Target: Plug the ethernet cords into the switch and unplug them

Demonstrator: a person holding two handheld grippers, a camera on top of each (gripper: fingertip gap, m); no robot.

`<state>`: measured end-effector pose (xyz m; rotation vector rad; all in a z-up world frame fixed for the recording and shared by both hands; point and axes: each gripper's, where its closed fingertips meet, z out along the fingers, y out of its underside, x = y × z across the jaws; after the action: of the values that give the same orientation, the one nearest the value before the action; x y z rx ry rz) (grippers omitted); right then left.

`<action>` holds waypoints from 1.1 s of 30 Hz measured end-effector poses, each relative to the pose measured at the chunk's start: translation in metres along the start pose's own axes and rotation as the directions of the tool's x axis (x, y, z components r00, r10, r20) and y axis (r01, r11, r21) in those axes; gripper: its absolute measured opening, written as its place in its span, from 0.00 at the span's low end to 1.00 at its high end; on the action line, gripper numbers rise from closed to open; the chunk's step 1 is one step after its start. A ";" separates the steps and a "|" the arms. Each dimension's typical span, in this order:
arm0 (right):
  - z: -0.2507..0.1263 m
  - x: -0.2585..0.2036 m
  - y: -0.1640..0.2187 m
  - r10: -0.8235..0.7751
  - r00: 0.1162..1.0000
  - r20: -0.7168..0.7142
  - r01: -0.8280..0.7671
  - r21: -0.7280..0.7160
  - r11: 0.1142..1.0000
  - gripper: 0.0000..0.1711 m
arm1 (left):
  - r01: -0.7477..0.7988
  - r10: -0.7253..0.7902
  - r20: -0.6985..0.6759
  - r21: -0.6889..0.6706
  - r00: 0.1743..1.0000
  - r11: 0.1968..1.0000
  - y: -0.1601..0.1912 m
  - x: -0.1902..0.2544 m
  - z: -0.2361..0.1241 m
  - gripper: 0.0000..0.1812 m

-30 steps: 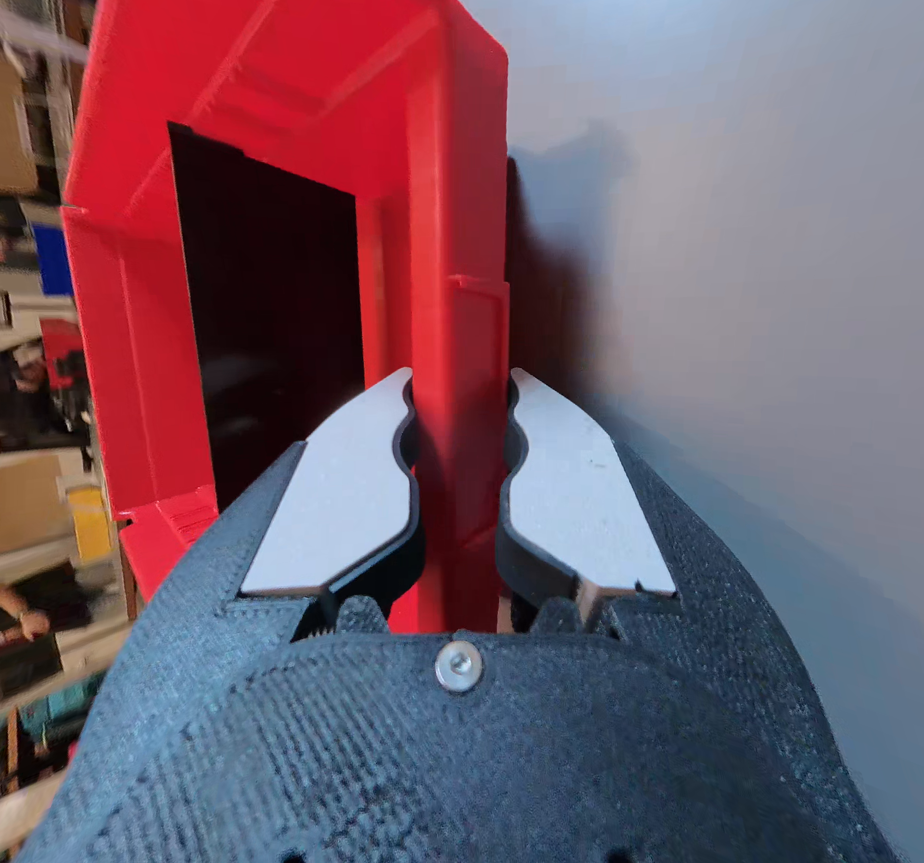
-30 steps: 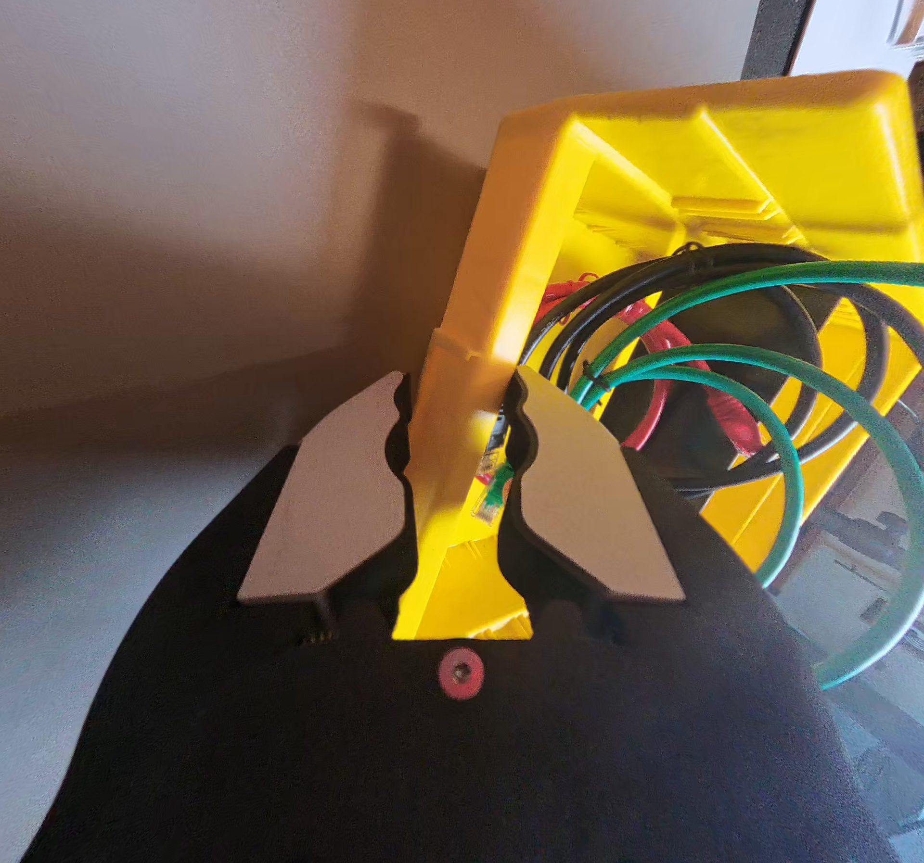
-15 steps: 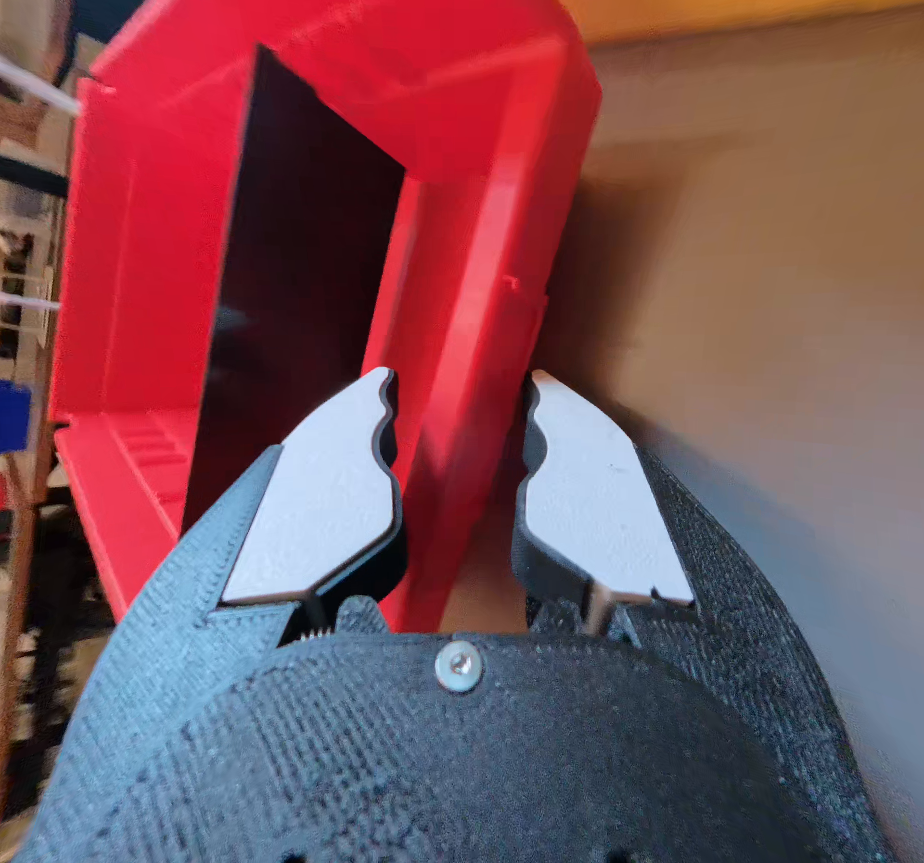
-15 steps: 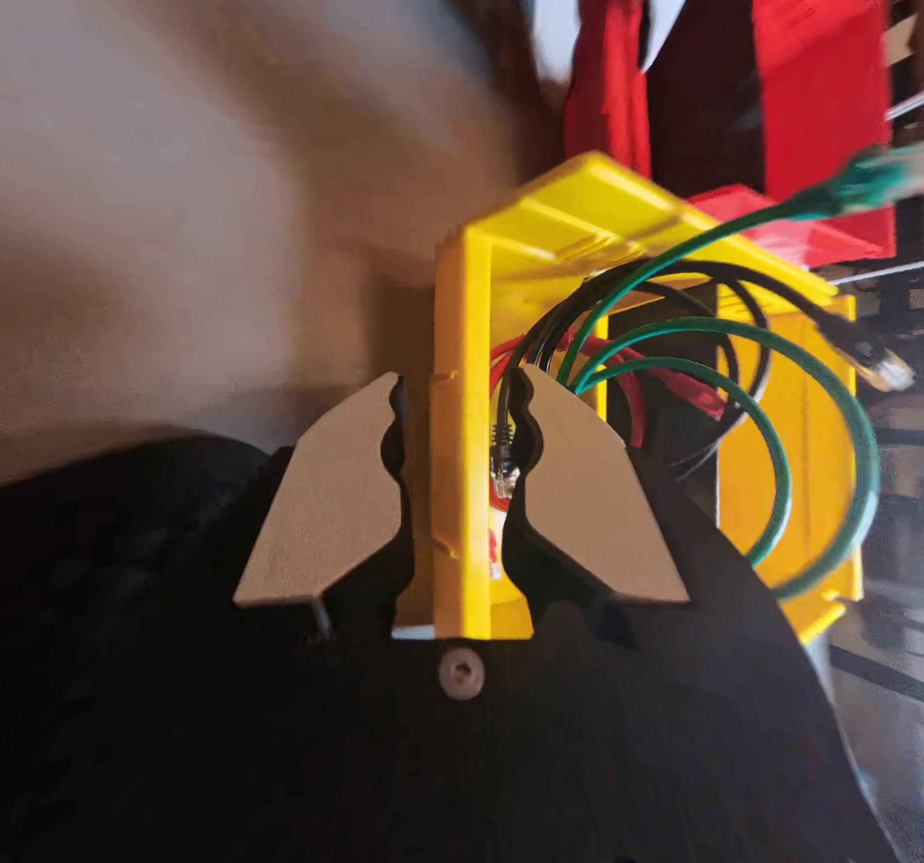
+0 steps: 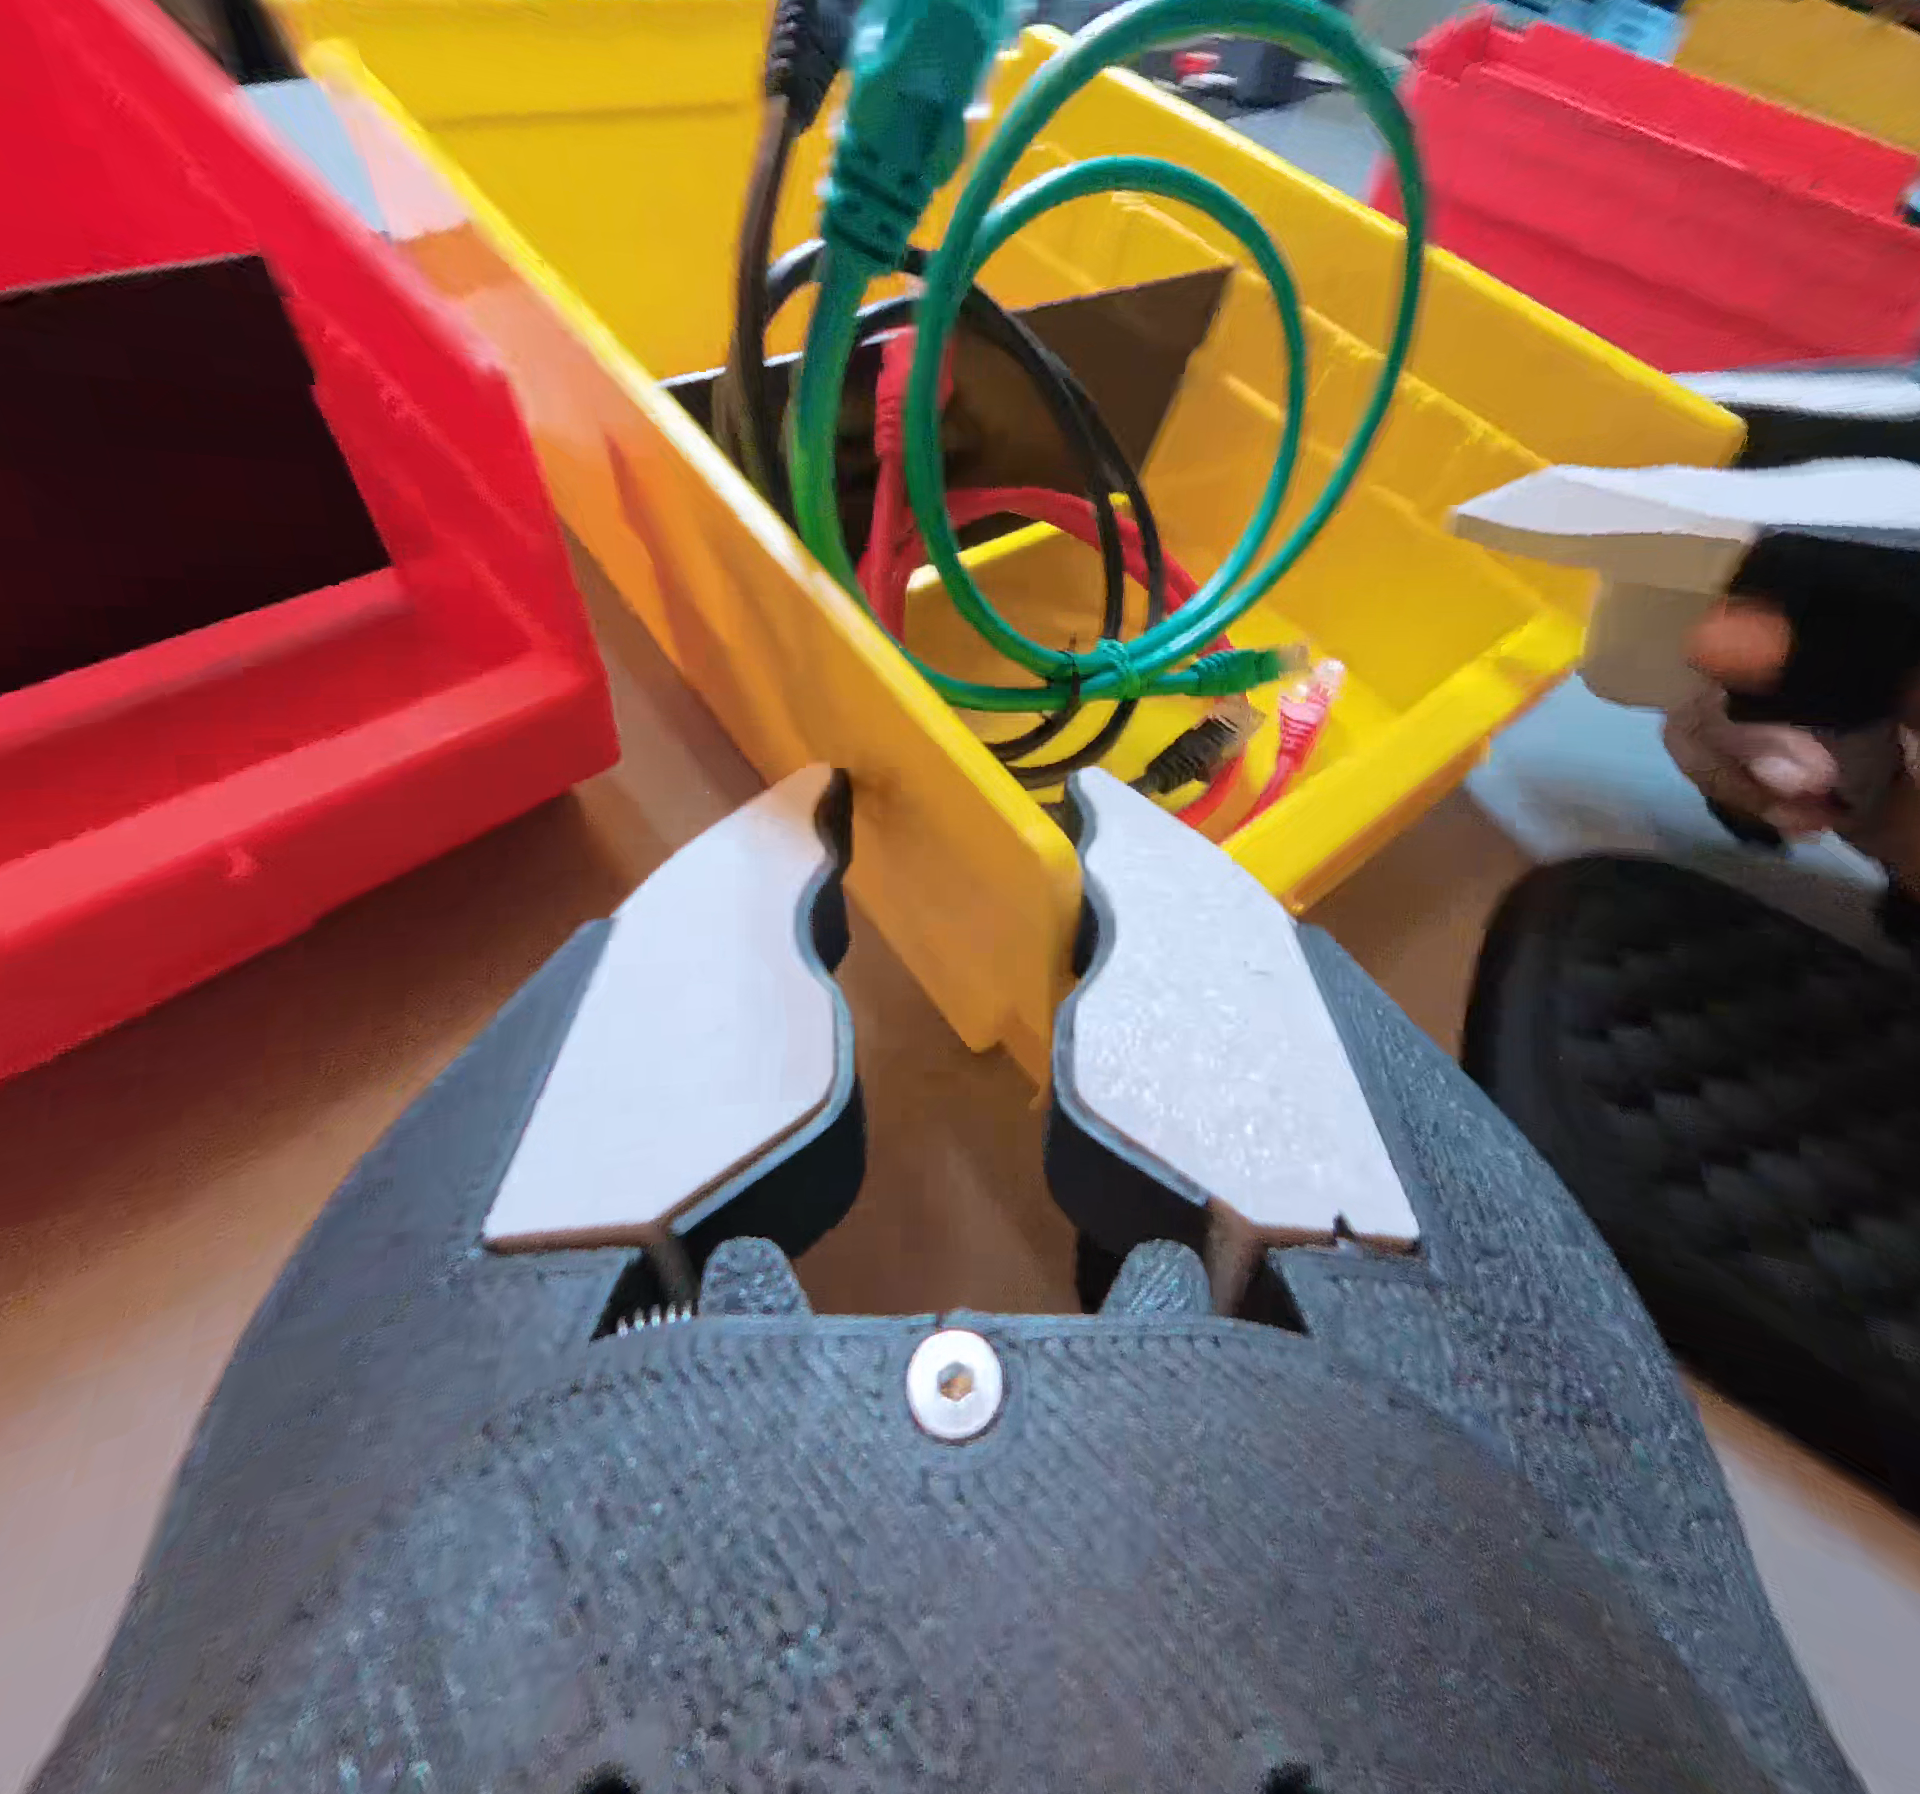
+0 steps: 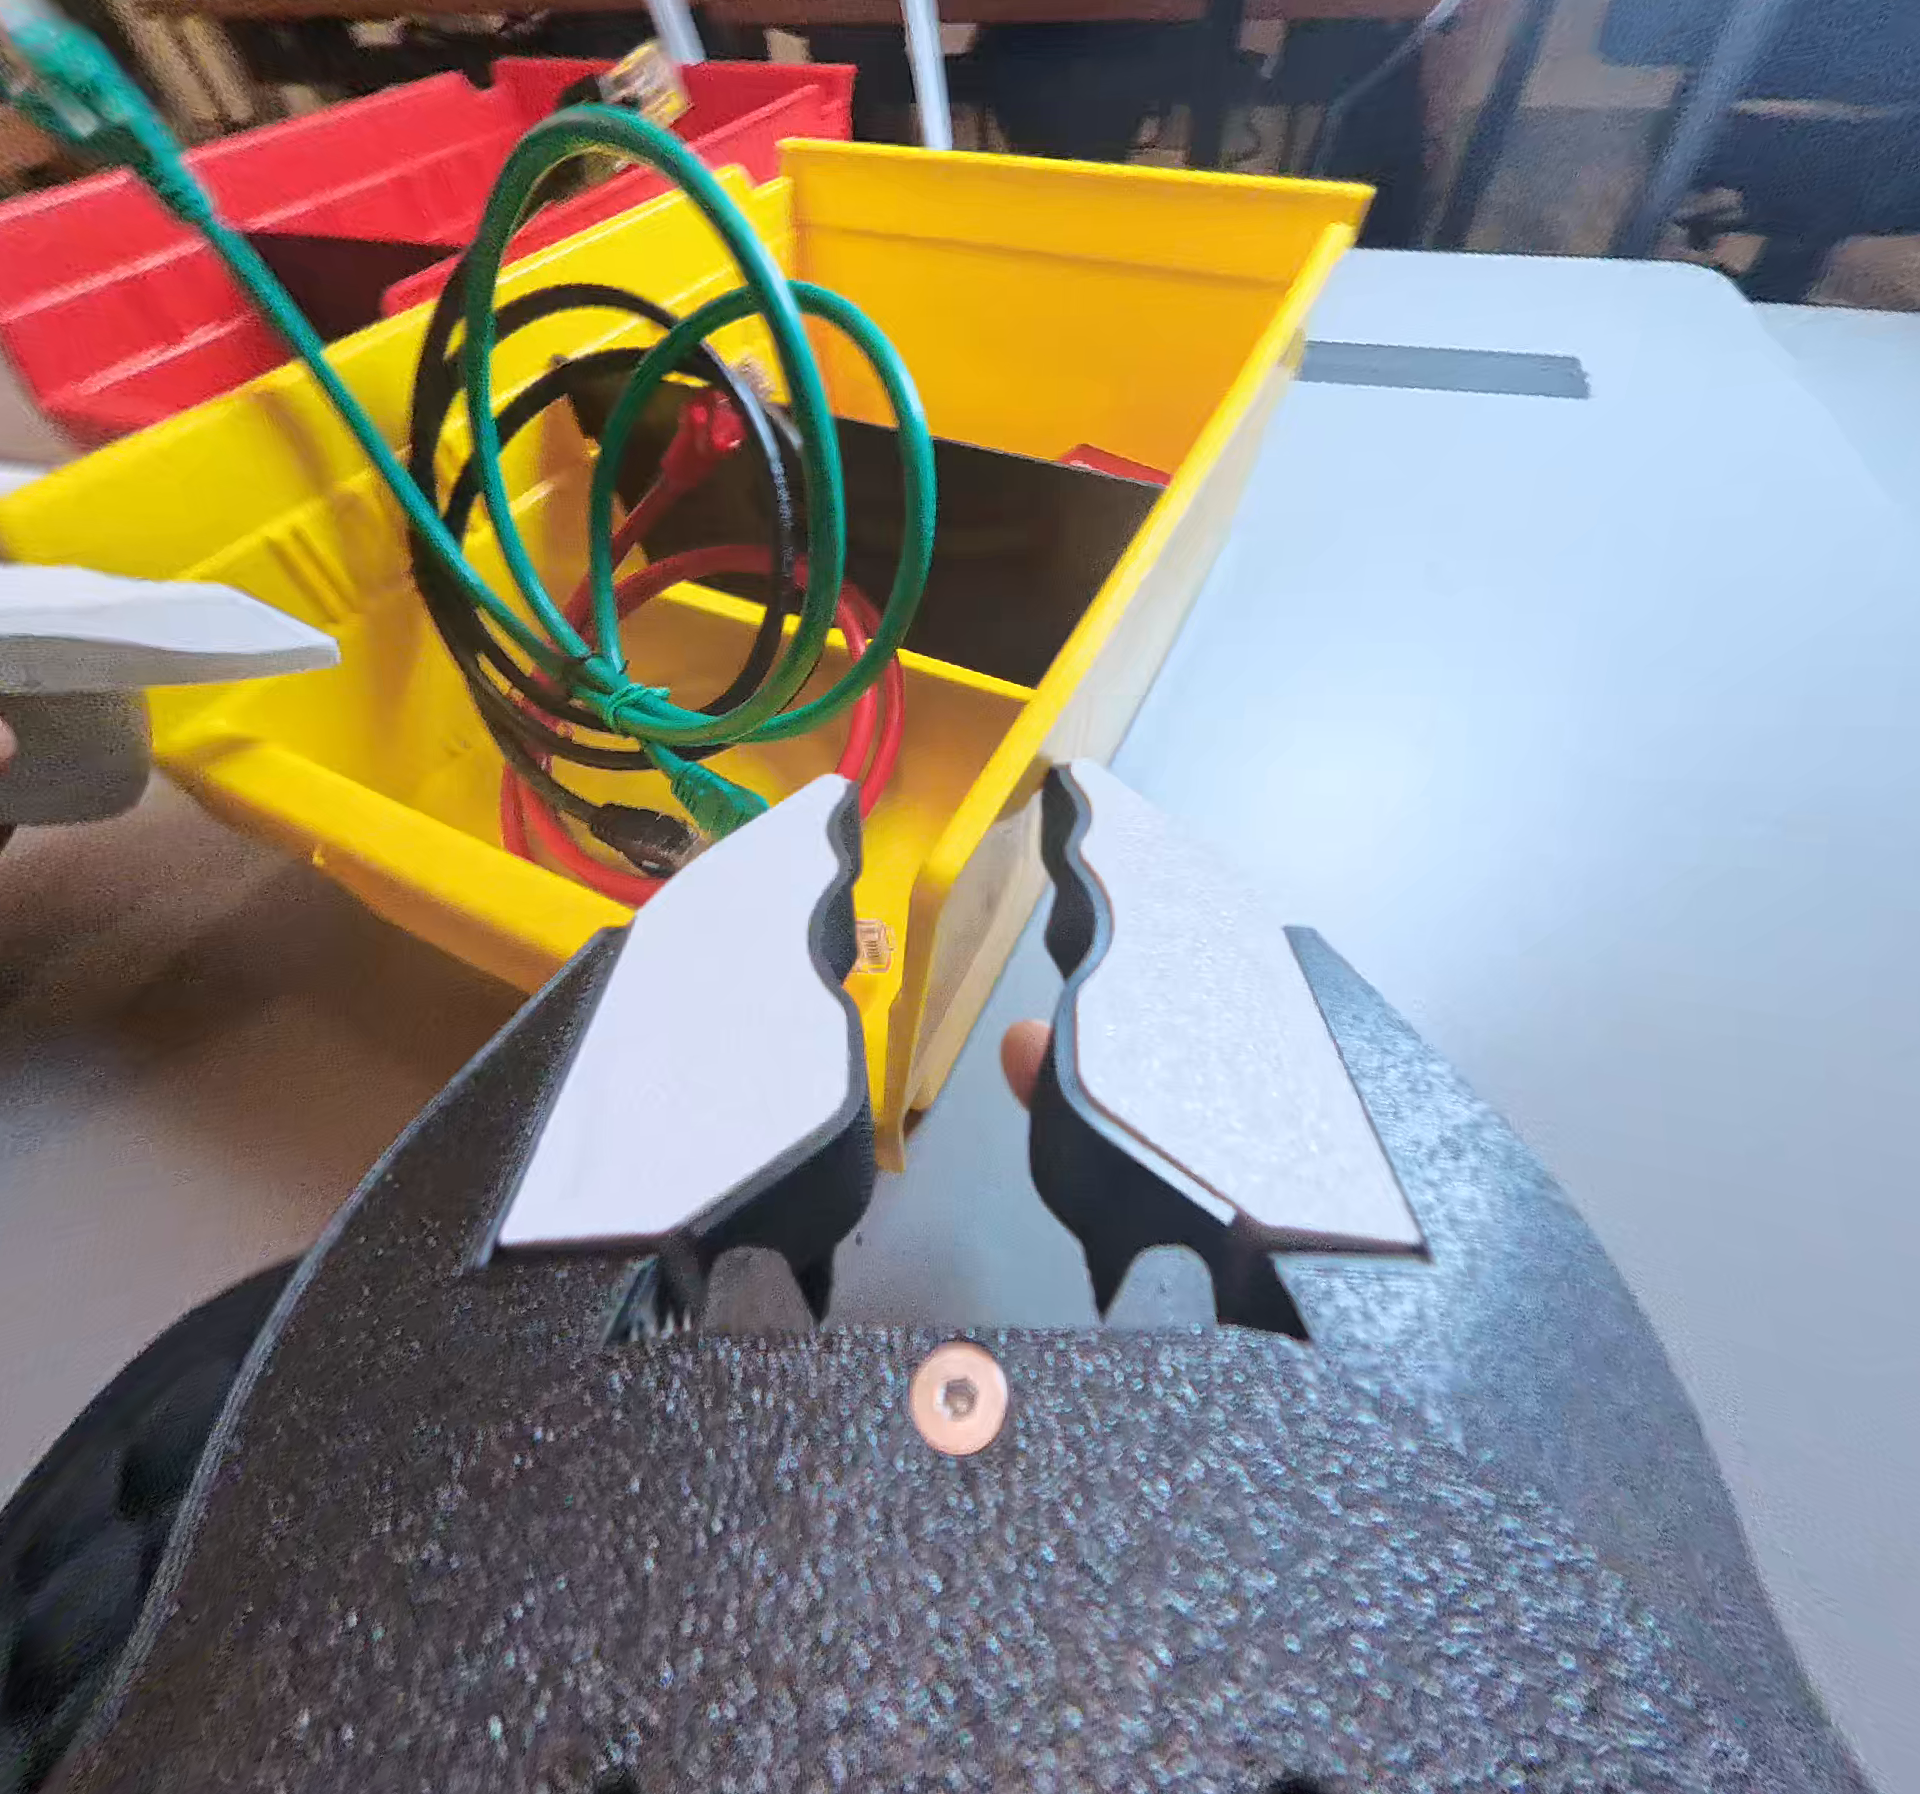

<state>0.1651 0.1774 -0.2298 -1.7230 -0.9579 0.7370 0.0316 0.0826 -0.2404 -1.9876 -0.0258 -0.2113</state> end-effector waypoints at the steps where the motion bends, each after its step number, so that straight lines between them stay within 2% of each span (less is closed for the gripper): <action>1: 0.002 0.004 -0.001 -0.005 1.000 -0.030 0.005 0.002 1.000 0.16 | -0.008 0.008 0.035 0.013 0.999 1.000 -0.003 -0.004 0.004 0.20; 3: -0.004 0.008 -0.003 -0.056 0.995 -0.079 0.055 -0.012 0.998 0.11 | -0.053 0.053 0.063 -0.001 0.997 0.999 -0.006 -0.006 0.006 0.17; 6: -0.019 0.001 -0.008 -0.113 0.986 -0.124 0.116 0.016 0.993 0.11 | -0.115 0.113 0.071 0.029 0.991 0.993 -0.013 0.001 -0.005 0.15; 9: -0.043 -0.015 -0.039 -0.149 0.975 -0.164 0.167 0.103 0.981 0.11 | -0.197 0.185 0.116 0.095 0.976 0.976 -0.040 0.009 -0.035 0.14; 13: -0.063 -0.065 -0.111 -0.219 0.969 -0.112 0.241 0.242 0.940 0.12 | -0.246 0.202 0.224 0.189 0.954 0.951 -0.090 -0.002 -0.105 0.13; 16: -0.055 -0.121 -0.158 -0.279 0.960 -0.025 0.271 0.333 0.903 0.12 | -0.268 0.177 0.342 0.241 0.923 0.933 -0.116 -0.030 -0.172 0.12; 18: -0.039 -0.165 -0.178 -0.321 0.946 0.047 0.283 0.364 0.887 0.13 | -0.267 0.144 0.428 0.243 0.892 0.933 -0.119 -0.056 -0.217 0.11; 21: -0.002 -0.233 -0.187 -0.370 0.917 0.152 0.294 0.370 0.881 0.13 | -0.246 0.086 0.554 0.221 0.828 0.944 -0.106 -0.102 -0.278 0.11; 25: 0.057 -0.317 -0.165 -0.376 0.876 0.303 0.274 0.328 0.904 0.13 | -0.163 -0.006 0.676 0.186 0.737 0.969 -0.062 -0.168 -0.337 0.09; 27: 0.089 -0.349 -0.146 -0.319 0.874 0.366 0.228 0.272 0.935 0.12 | -0.070 -0.092 0.697 0.200 0.711 0.977 -0.035 -0.201 -0.349 0.08; 29: 0.118 -0.369 -0.119 -0.293 0.871 0.395 0.230 0.199 0.953 0.12 | 0.010 -0.118 0.734 0.151 0.669 0.989 -0.001 -0.230 -0.349 0.06; 33: 0.149 -0.383 -0.068 -0.267 0.844 0.465 0.252 0.095 0.963 0.14 | 0.114 -0.170 0.714 0.126 0.679 0.985 0.042 -0.260 -0.336 0.06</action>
<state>-0.1676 -0.0708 -0.1977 -1.3654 -1.4768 1.0095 -0.2654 -0.2197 -0.1860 -1.8769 -0.6981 0.4941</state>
